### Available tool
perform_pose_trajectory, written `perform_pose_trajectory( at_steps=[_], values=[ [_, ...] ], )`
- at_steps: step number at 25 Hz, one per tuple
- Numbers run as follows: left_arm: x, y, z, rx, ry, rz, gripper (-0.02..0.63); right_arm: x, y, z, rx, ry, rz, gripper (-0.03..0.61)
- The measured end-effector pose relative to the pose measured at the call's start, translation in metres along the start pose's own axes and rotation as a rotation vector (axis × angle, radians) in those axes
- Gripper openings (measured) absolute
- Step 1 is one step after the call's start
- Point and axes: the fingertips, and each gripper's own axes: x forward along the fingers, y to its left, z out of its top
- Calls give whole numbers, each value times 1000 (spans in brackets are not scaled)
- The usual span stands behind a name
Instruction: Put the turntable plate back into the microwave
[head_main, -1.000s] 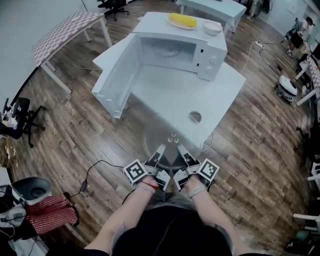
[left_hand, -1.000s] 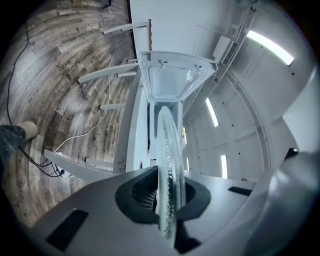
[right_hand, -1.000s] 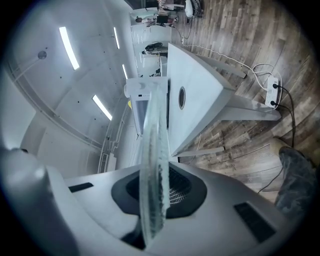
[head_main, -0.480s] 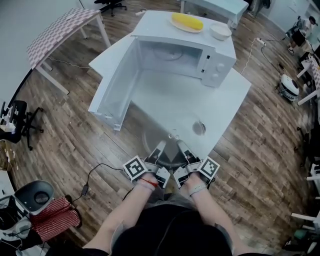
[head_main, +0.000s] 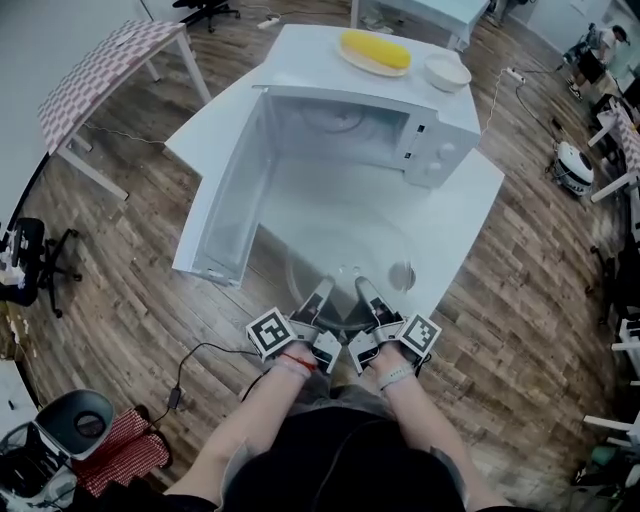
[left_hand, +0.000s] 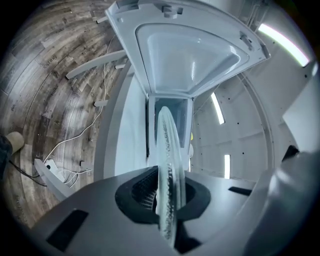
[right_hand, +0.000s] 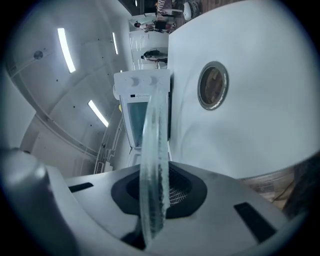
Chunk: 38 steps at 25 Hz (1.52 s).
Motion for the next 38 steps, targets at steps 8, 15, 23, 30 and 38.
perform_pose_trajectory(
  at_steps=[8,15,23,30,38],
  values=[
    [30,7,24,12,50,34,31,30,1,18,3,-45,-15,40],
    [44,4,54,23,38,23,31,63,4,19,-8,-35,-11,40],
    [52,7,63,16,18,26,31,77,1,22,6,-18,0,40],
    [62,5,59,-6,-16,11,31,80,0,33,12,13,2,40],
    [76,8,57,-15,-78,4,31,89,-1,48,3,70,6,40]
  ],
)
